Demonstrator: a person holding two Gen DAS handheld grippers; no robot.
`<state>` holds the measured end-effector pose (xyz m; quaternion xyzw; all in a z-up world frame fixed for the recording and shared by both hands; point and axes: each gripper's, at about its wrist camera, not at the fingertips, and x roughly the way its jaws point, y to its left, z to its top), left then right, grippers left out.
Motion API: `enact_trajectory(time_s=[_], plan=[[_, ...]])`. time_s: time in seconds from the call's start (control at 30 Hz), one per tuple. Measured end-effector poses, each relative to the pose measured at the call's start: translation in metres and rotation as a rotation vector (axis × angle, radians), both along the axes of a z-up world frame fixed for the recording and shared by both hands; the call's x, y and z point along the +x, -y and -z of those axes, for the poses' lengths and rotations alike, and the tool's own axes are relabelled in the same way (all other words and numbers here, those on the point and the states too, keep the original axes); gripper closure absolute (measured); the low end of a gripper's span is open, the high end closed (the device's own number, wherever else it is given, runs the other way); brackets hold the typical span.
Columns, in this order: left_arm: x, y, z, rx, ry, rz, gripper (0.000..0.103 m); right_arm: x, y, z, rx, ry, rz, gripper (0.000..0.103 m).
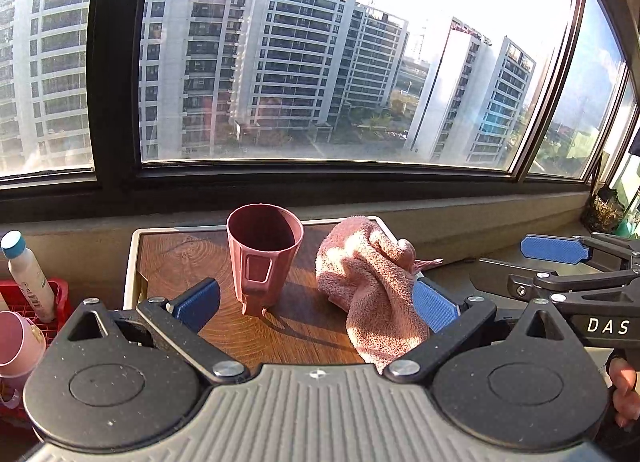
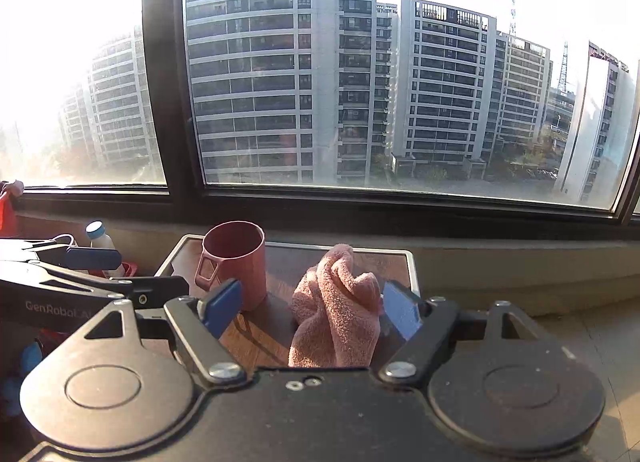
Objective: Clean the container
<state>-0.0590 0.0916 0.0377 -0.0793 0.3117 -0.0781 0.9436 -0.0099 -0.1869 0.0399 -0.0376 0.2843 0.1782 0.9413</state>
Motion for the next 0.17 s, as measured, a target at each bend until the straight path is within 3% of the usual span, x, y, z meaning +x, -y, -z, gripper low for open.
enact_trajectory(time_s=[0.17], plan=[[0.0012, -0.0007, 0.0006, 0.000, -0.007, 0.007, 0.000, 0.0006, 0.0000, 0.0001, 0.000, 0.000, -0.001, 0.025]])
